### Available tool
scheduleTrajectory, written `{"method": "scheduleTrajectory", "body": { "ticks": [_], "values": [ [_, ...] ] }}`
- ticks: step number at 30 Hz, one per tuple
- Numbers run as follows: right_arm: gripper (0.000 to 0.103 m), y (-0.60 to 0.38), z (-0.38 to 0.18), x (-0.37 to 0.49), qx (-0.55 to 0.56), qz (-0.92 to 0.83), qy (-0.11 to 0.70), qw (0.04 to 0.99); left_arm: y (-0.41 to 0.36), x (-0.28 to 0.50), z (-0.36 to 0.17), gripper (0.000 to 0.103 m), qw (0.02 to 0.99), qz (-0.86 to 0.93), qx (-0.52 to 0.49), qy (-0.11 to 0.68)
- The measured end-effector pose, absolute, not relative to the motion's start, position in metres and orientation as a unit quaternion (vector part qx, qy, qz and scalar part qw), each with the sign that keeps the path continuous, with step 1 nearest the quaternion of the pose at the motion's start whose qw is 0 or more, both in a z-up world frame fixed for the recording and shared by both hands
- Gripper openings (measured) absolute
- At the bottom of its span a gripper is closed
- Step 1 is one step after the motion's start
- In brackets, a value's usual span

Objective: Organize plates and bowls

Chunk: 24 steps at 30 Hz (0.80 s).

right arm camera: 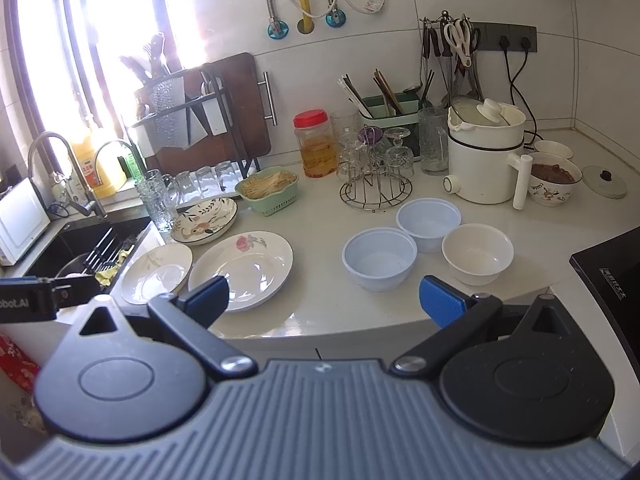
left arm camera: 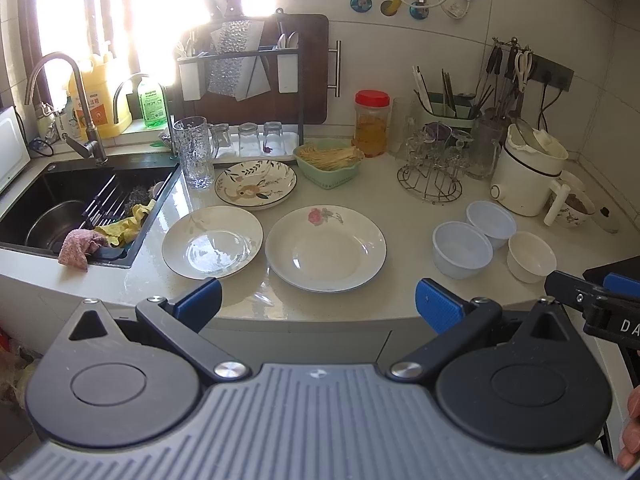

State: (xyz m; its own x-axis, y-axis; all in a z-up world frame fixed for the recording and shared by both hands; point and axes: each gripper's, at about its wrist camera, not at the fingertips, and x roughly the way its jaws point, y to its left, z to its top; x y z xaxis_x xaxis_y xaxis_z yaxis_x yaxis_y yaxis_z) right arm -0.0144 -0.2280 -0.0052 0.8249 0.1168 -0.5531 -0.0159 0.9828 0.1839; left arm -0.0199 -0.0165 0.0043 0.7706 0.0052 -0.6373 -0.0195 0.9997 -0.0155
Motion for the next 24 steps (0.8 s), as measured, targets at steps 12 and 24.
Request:
{"method": "scheduleTrajectory", "body": {
  "ticks": [12,24],
  "values": [
    [0.103,-0.228,-0.0063,-0.0149,0.085,0.04,0.29,0.952,-0.0152,-0.0206,0.0034,0.103,0.941,0.008,-0.01,0.338],
    [0.103,-0.2291,-0.0073,-0.0132,0.086,0.042,0.293,0.951,-0.0188,-0.0169,0.0021,0.103,0.94,0.005,-0.011,0.342]
  ]
}}
